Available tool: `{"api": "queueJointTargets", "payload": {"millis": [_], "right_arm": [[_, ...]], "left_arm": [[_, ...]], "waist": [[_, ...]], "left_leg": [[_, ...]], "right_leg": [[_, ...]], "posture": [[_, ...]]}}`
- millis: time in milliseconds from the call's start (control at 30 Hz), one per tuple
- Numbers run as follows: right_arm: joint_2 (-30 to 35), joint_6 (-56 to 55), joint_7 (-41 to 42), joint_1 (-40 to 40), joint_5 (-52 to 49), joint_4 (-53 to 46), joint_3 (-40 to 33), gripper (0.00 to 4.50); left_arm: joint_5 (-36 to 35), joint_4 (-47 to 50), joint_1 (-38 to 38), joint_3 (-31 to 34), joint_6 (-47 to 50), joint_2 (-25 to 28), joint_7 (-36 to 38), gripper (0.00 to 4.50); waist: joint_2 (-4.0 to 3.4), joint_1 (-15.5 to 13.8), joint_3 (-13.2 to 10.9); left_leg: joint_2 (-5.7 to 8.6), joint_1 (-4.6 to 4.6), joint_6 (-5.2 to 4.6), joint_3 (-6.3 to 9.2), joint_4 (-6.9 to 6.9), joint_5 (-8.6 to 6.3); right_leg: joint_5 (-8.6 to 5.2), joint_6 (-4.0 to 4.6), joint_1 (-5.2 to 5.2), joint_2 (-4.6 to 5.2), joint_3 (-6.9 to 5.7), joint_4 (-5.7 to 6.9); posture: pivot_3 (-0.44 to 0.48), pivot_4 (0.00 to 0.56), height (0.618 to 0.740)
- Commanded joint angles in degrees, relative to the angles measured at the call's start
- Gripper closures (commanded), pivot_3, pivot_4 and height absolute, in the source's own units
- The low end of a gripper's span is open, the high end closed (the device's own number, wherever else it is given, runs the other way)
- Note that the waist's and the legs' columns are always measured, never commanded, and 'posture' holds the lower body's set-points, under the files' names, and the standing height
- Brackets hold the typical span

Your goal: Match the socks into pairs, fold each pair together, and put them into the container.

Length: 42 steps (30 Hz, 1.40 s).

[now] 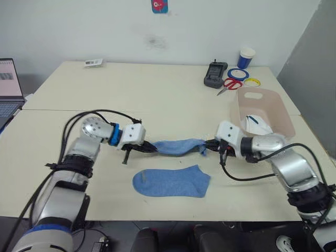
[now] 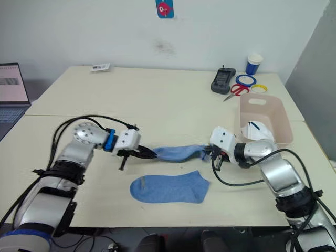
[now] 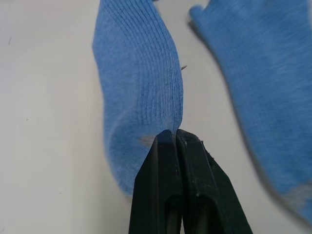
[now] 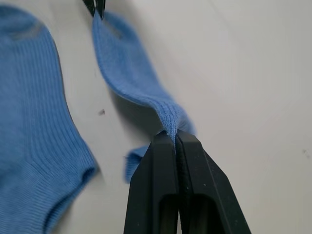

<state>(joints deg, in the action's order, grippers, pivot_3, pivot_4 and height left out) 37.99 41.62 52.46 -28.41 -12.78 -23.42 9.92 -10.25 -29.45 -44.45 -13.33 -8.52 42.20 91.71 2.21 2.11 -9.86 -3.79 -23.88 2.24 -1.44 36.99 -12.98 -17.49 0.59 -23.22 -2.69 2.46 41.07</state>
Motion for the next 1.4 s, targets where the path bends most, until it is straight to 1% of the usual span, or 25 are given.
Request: {"api": "queueJointTargets", "payload": {"millis": [33, 100, 167, 200, 233, 300, 367, 400, 433, 533, 600, 667, 767, 867, 900, 933, 1000, 1033, 1067, 1133, 1167, 1233, 1333, 1400], "right_arm": [[0.05, 16.38, -0.43, -0.17, -12.41, -10.80, -7.86, 4.48], [0.43, 22.90, -0.58, -0.81, -17.53, -12.12, -10.95, 4.48], [1.88, 25.80, -0.65, -1.10, -19.07, -11.03, -10.76, 4.48], [2.51, 26.56, -0.82, -1.21, -19.47, -10.56, -10.16, 4.48], [2.62, 27.59, -1.41, -1.71, -19.47, -9.11, -8.77, 4.48], [2.79, 27.84, -1.89, -2.80, -19.03, -6.75, -6.17, 4.48], [2.10, 27.96, -2.52, -4.81, -18.41, -3.36, -4.03, 4.48], [1.80, 27.09, -2.50, -6.58, -17.16, 0.22, -2.05, 4.48], [1.66, 25.92, -2.30, -8.23, -15.85, 3.66, -0.15, 4.48], [1.89, 22.57, -1.45, -11.57, -13.12, 10.38, 3.84, 4.48], [1.03, 18.69, -0.70, -15.52, -9.94, 18.02, 6.87, 4.48], [0.30, 15.46, 0.23, -18.28, -7.52, 23.66, 9.01, 4.48], [-0.47, 10.02, 2.20, -21.44, -3.43, 31.00, 12.10, 4.48], [-1.38, 6.66, 3.55, -23.58, -0.77, 36.02, 13.39, 4.48], [-1.67, 5.98, 3.86, -24.03, -0.17, 37.10, 13.54, 4.48], [-1.96, 4.74, 3.88, -24.49, 0.79, 38.21, 13.66, 4.48], [-3.04, 0.95, 0.88, -25.20, 3.49, 40.55, 12.64, 4.04], [-2.83, -1.20, 0.79, -25.43, 5.08, 41.09, 13.12, 3.88], [-2.80, -2.32, 0.81, -25.43, 5.93, 41.30, 13.04, 3.62], [-2.75, -3.29, 0.85, -25.09, 6.30, 40.51, 11.59, 2.92], [-2.71, -3.89, 0.36, -24.72, 6.37, 39.81, 10.57, 2.57], [-2.10, -5.26, -0.51, -23.64, 6.80, 38.07, 9.08, 1.87], [-0.46, -7.96, -1.81, -21.21, 8.18, 33.64, 7.22, 0.85], [0.47, -8.49, -2.92, -19.48, 8.61, 29.25, 5.54, 0.14]], "left_arm": [[-11.97, 13.19, 1.19, -2.84, 21.64, 9.39, 0.79, 4.50], [-16.67, 16.23, 1.22, -4.27, 29.95, 12.52, 0.79, 4.50], [-19.17, 16.96, 1.07, -6.94, 35.64, 14.19, 0.79, 4.50], [-19.84, 17.00, 1.05, -8.41, 36.91, 14.92, 0.79, 4.50], [-19.07, 15.53, 0.77, -10.38, 37.29, 14.96, 0.79, 4.50], [-17.79, 12.26, -0.33, -12.98, 37.42, 13.78, 0.79, 4.50], [-16.36, 8.17, -2.18, -15.01, 37.39, 11.45, 0.79, 4.50], [-14.75, 4.26, -3.99, -15.69, 37.33, 8.91, 0.79, 4.50], [-12.92, 0.19, -5.78, -15.91, 36.88, 6.32, 0.79, 4.50], [-9.16, -8.44, -9.47, -15.84, 34.62, 1.48, 0.79, 4.50], [-4.72, -17.96, -13.76, -14.80, 30.51, -3.08, -1.76, 4.50], [-1.02, -25.32, -17.18, -14.03, 26.46, -6.13, -3.76, 4.50], [3.01, -33.93, -21.87, -12.59, 22.03, -9.61, -7.64, 4.50], [6.16, -38.50, -24.14, -11.33, 18.70, -11.59, -9.66, 4.50], [7.03, -39.38, -24.47, -10.93, 17.88, -11.97, -9.81, 4.50], [8.03, -40.18, -24.74, -10.59, 16.63, -12.32, -10.63, 4.50], [9.28, -41.06, -24.90, -9.22, 13.47, -12.88, -12.19, 4.50], [9.69, -41.35, -24.88, -8.33, 11.87, -13.14, -13.53, 4.50], [10.10, -41.64, -24.88, -7.56, 10.79, -13.33, -14.78, 4.50], [9.95, -42.25, -25.24, -5.37, 11.70, -13.71, -16.41, 4.50], [9.66, -42.47, -25.48, -4.28, 13.02, -13.84, -16.34, 4.50], [10.32, -42.16, -25.20, -3.27, 12.78, -13.58, -15.91, 4.50], [11.23, -40.50, -24.08, -2.32, 9.98, -12.44, -13.93, 3.91], [10.19, -39.61, -24.16, -0.30, 10.95, -11.72, -13.77, 3.30]], "waist": [[-0.01, 0.23, -0.04], [-0.04, 0.29, -0.04], [-0.08, 0.27, -0.02], [-0.09, 0.26, -0.02], [-0.09, 0.24, -0.03], [-0.09, 0.18, -0.03], [-0.07, 0.12, -0.04], [-0.06, 0.11, -0.04], [-0.06, -0.01, -0.04], [-0.06, -0.16, -0.04], [-0.06, -0.12, -0.05], [-0.06, -0.13, -0.05], [-0.06, -0.14, -0.05], [-0.06, -0.16, -0.04], [-0.06, -0.15, -0.04], [-0.06, -0.16, -0.04], [-0.06, -0.15, -0.05], [-0.06, -0.19, -0.05], [-0.06, -0.26, -0.05], [-0.06, -0.26, -0.04], [-0.06, -0.26, -0.04], [-0.06, -0.26, -0.04], [-0.06, -0.29, -0.04], [-0.06, -0.30, -0.04]], "left_leg": [[-0.02, 0.02, 0.00, 0.03, 0.01, 0.00], [-0.05, 0.02, 0.00, 0.24, 0.01, 0.00], [0.03, 0.08, 0.00, 0.39, 0.02, 0.00], [0.10, 0.10, -0.01, 0.39, 0.02, 0.00], [0.12, 0.09, -0.01, 0.37, 0.02, 0.00], [0.19, 0.07, -0.02, 0.32, 0.03, -0.01], [0.18, -0.02, -0.03, 0.30, 0.03, -0.01], [0.19, -0.04, -0.03, 0.25, 0.04, -0.02], [0.17, -0.08, -0.03, 0.18, 0.04, -0.02], [0.17, -0.10, -0.04, -0.02, 0.05, -0.01], [0.18, -0.14, -0.05, -0.08, 0.05, -0.01], [0.19, -0.18, -0.06, -0.14, 0.06, -0.02], [0.18, -0.39, -0.06, -0.14, 0.06, -0.02], [0.18, -0.67, -0.06, -0.13, 0.06, -0.02], [0.18, -0.75, -0.06, -0.14, 0.07, -0.02], [0.18, -0.87, -0.06, -0.16, 0.07, -0.02], [0.15, -0.92, -0.05, -0.16, 0.07, -0.01], [0.14, -0.92, -0.05, -0.17, 0.06, -0.01], [0.13, -0.93, -0.05, -0.16, 0.06, -0.01], [0.13, -0.93, -0.05, -0.15, 0.07, -0.01], [0.13, -0.92, -0.05, -0.15, 0.07, -0.01], [0.15, -0.92, -0.04, -0.14, 0.09, -0.01], [0.17, -0.92, -0.03, -0.14, 0.12, 0.00], [0.17, -0.92, 0.00, -0.15, 0.11, 0.02]], "right_leg": [[0.00, 0.00, 0.00, 0.00, 0.00, 0.04], [0.00, 0.01, -0.01, 0.01, -0.01, 0.07], [-0.01, 0.01, 0.06, 0.06, -0.06, 0.07], [-0.01, 0.01, 0.08, 0.08, -0.04, 0.06], [-0.01, 0.01, 0.08, 0.11, -0.03, 0.06], [-0.02, 0.01, 0.06, 0.10, 0.00, 0.01], [-0.02, 0.01, -0.03, 0.00, 0.02, 0.00], [-0.02, 0.02, -0.04, -0.04, 0.00, 0.01], [-0.02, 0.02, -0.07, -0.04, -0.01, 0.01], [-0.02, 0.03, -0.10, -0.11, -0.02, 0.00], [-0.03, 0.04, -0.14, -0.11, 0.05, -0.06], [-0.03, 0.05, -0.17, -0.11, 0.08, -0.06], [-0.02, 0.05, -0.35, -0.11, 0.07, -0.08], [0.01, 0.11, -0.60, -0.11, 0.05, -0.09], [0.13, 0.31, -0.69, -0.10, 0.06, -0.08], [0.14, 0.33, -0.83, -0.09, 0.07, -0.07], [0.15, 0.34, -0.88, 0.00, 0.07, -0.07], [0.15, 0.35, -0.91, 0.04, 0.07, -0.06], [0.15, 0.35, -0.91, 0.05, 0.05, -0.06], [0.15, 0.35, -0.91, 0.06, 0.04, -0.03], [0.15, 0.35, -0.91, 0.06, 0.04, -0.02], [0.15, 0.35, -0.90, 0.06, 0.03, 0.02], [0.15, 0.35, -0.88, 0.06, 0.01, 0.05], [0.15, 0.35, -0.89, 0.06, 0.02, 0.04]], "posture": [[0.000, 0.150, 0.732], [0.000, 0.150, 0.732], [0.000, 0.150, 0.732], [0.000, 0.150, 0.732], [0.000, 0.150, 0.732], [0.000, 0.150, 0.732], [0.000, 0.150, 0.732], [0.000, 0.150, 0.732], [0.000, 0.150, 0.732], [0.000, 0.150, 0.732], [0.000, 0.150, 0.732], [0.000, 0.150, 0.732], [0.000, 0.150, 0.732], [0.000, 0.150, 0.732], [0.000, 0.150, 0.732], [0.000, 0.150, 0.732], [0.000, 0.150, 0.732], [0.000, 0.150, 0.732], [0.000, 0.150, 0.732], [0.000, 0.150, 0.732], [0.000, 0.150, 0.732], [0.000, 0.150, 0.732], [0.000, 0.150, 0.732], [0.000, 0.150, 0.732]]}}
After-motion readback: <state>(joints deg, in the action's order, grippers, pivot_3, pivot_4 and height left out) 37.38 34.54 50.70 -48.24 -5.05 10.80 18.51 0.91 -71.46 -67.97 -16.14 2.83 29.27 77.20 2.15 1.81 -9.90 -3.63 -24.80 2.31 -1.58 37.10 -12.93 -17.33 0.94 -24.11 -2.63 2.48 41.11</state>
